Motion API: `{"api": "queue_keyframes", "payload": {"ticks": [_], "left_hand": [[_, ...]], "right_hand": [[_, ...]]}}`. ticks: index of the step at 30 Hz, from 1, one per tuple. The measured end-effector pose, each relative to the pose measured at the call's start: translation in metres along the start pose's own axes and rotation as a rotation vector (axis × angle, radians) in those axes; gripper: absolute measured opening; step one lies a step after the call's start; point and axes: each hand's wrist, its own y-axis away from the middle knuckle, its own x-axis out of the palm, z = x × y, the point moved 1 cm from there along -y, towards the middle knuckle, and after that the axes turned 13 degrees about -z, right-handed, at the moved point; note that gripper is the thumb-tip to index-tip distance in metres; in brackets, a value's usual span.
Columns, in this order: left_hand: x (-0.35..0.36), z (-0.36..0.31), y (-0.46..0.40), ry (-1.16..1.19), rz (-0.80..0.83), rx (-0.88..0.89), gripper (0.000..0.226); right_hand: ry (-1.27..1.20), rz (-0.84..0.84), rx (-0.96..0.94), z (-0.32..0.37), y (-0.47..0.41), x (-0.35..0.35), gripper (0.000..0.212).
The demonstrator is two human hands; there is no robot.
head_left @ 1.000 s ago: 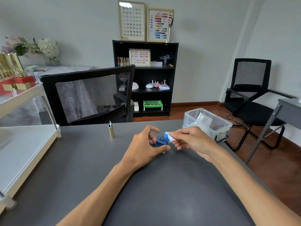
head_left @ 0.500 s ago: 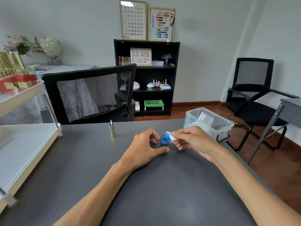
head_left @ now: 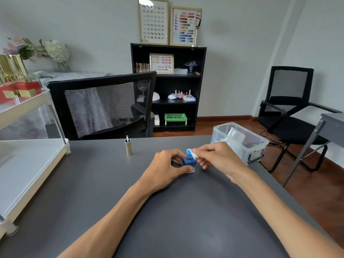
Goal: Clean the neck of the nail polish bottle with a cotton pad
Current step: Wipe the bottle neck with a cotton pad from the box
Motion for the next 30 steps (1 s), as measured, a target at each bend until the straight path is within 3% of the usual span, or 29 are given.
{"api": "queue_keyframes", "payload": {"ticks": [14, 22, 30], "left_hand": [[-0.002, 0.0, -0.004, 0.064, 0.059, -0.058, 0.022], [-0.005, -0.002, -0.005, 0.064, 0.112, -0.051, 0.022], [-0.005, -0.001, -0.004, 0.06, 0.115, -0.043, 0.024]], "right_hand": [[0.042, 0.113, -0.008, 0.008, 0.007, -0.014, 0.013], [0.082, 0.033, -0.075, 0.01, 0.005, -0.003, 0.013], [0.032, 0.16, -0.015, 0.014, 0.01, -0.016, 0.01]]}}
